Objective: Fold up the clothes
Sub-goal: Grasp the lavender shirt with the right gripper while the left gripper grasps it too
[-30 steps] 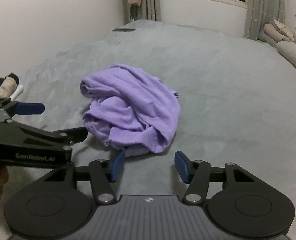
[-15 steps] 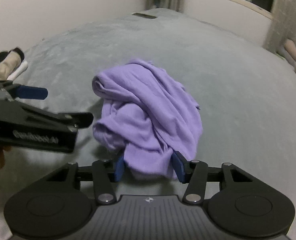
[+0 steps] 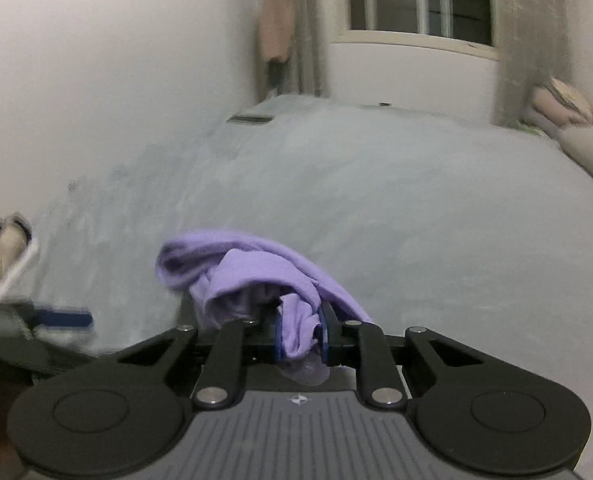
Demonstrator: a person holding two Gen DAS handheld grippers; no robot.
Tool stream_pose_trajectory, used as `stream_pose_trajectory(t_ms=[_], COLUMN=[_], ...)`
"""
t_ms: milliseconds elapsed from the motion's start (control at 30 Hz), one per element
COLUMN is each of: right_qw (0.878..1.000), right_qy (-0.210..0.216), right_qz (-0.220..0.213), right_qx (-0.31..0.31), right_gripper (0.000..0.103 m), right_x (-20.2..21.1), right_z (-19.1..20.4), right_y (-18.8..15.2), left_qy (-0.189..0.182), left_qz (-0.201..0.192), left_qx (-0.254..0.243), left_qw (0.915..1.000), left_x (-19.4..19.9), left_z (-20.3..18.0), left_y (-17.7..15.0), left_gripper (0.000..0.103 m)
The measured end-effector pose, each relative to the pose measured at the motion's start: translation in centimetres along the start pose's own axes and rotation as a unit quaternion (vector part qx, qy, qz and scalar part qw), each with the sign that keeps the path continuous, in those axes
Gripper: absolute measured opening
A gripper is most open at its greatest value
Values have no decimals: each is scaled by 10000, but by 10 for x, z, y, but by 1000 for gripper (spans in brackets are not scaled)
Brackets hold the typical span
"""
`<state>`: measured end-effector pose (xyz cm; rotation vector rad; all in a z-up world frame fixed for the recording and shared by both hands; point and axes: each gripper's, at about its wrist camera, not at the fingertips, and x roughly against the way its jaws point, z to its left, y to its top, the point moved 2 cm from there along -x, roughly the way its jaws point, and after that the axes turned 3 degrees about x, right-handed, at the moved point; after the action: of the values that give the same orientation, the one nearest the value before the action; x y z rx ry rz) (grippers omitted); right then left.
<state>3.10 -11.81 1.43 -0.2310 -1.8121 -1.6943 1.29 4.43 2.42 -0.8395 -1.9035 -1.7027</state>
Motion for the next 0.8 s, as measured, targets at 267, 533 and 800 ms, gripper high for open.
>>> stream_pose_trajectory(t_ms=[267,533,800], right_qw=[9972,9976,9978], right_qy=[577,312,314], right_qz=[98,184,-348], right_qx=[-464,-589,-466], right_gripper=[22,23,4], right_x=[-3,-8,7], right_z=[-3,-11,-11], right_y=[-1,-1,1], left_qy=[-45,47,-555], left_qz=[-230,-546,-545], left_qx=[-614,-926,-770], left_qw=[9978,9942,9940], left_x=[-9,-28,-2], left_z=[-30,-39,-34], left_y=[7,10,23], left_gripper=[103,78,21])
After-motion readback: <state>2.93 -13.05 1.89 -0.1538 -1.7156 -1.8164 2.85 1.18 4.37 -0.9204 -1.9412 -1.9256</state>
